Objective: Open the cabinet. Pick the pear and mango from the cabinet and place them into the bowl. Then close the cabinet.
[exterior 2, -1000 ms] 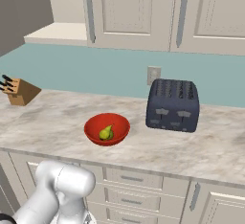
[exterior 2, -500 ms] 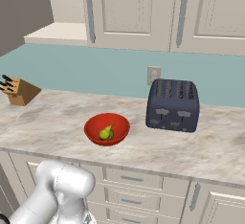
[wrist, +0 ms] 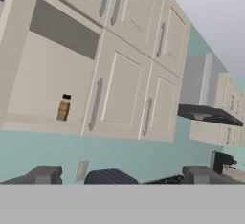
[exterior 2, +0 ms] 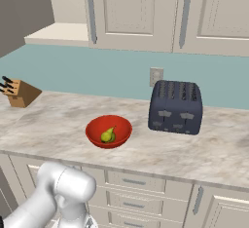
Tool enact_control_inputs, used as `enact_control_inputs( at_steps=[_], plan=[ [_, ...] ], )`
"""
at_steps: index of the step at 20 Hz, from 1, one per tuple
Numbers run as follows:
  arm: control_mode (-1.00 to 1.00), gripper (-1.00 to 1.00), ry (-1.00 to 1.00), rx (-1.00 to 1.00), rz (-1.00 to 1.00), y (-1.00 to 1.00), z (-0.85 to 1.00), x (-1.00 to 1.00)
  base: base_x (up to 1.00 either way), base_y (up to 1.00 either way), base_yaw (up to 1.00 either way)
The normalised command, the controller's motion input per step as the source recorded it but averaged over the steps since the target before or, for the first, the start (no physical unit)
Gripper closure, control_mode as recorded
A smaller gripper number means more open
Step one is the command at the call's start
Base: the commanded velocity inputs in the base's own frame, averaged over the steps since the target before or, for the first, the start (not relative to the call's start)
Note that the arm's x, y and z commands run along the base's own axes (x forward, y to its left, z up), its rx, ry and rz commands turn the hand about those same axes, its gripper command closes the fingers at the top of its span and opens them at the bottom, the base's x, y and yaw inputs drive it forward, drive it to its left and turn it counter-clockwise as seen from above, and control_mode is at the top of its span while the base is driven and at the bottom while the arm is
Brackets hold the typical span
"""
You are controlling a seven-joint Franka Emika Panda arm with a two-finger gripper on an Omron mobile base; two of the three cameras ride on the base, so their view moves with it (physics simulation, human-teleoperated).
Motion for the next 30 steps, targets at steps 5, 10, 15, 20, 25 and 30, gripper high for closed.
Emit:
enact_control_inputs(
  at_steps=[5,10,15,20,25,30],
  plan=[
    [-1.00,-1.00,-0.01,0.00,-0.08,0.18,0.00,0.26,0.00,0.00,0.00],
    [-1.00,-1.00,0.00,0.00,-0.06,0.14,-0.04,0.36,0.00,0.00,0.00],
    [-1.00,-1.00,0.00,0.00,-0.04,0.23,-0.18,0.28,0.00,0.00,0.00],
    [-1.00,-1.00,0.00,0.00,-0.04,0.22,-0.11,0.30,0.00,0.00,0.00],
    [-1.00,-1.00,0.00,0.00,-0.04,0.21,0.00,0.41,0.00,0.00,0.00],
    [-1.00,-1.00,0.00,0.00,-0.04,0.18,-0.04,0.38,0.00,0.00,0.00]
  ],
)
